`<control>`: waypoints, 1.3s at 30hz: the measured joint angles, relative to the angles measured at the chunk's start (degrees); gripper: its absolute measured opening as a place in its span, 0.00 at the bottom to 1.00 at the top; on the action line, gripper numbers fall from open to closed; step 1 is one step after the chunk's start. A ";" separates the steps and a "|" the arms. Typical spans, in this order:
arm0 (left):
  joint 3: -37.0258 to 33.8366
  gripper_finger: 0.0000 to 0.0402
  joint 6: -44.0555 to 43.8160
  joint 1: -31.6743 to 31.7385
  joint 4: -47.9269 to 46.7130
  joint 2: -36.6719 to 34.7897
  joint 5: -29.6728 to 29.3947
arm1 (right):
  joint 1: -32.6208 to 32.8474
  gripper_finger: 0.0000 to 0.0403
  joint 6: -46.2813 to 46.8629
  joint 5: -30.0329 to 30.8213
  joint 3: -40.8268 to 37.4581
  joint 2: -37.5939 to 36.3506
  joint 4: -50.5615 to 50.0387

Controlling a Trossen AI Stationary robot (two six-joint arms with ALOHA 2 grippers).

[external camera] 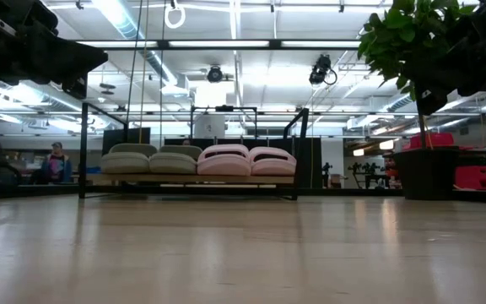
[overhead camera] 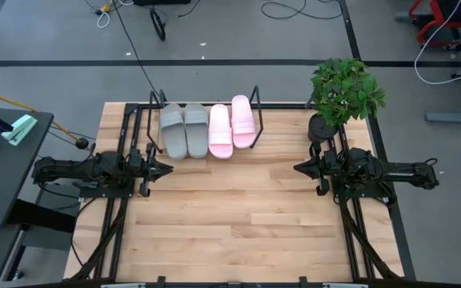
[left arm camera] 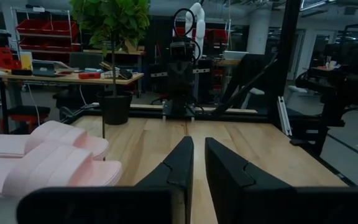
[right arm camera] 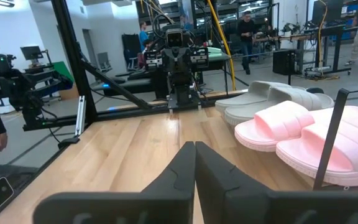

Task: Pick and place slides into the shelf
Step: Return to Home Position

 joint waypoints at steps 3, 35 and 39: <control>0.01 0.13 0.01 0.00 0.00 0.00 0.00 | 0.00 0.04 0.00 0.00 0.00 -0.01 0.00; 0.01 0.10 0.04 0.00 0.02 0.00 0.00 | 0.00 0.04 0.00 0.00 0.00 -0.01 -0.02; 0.00 0.09 0.03 0.00 0.02 0.00 -0.01 | 0.00 0.04 0.00 0.00 0.00 0.00 -0.02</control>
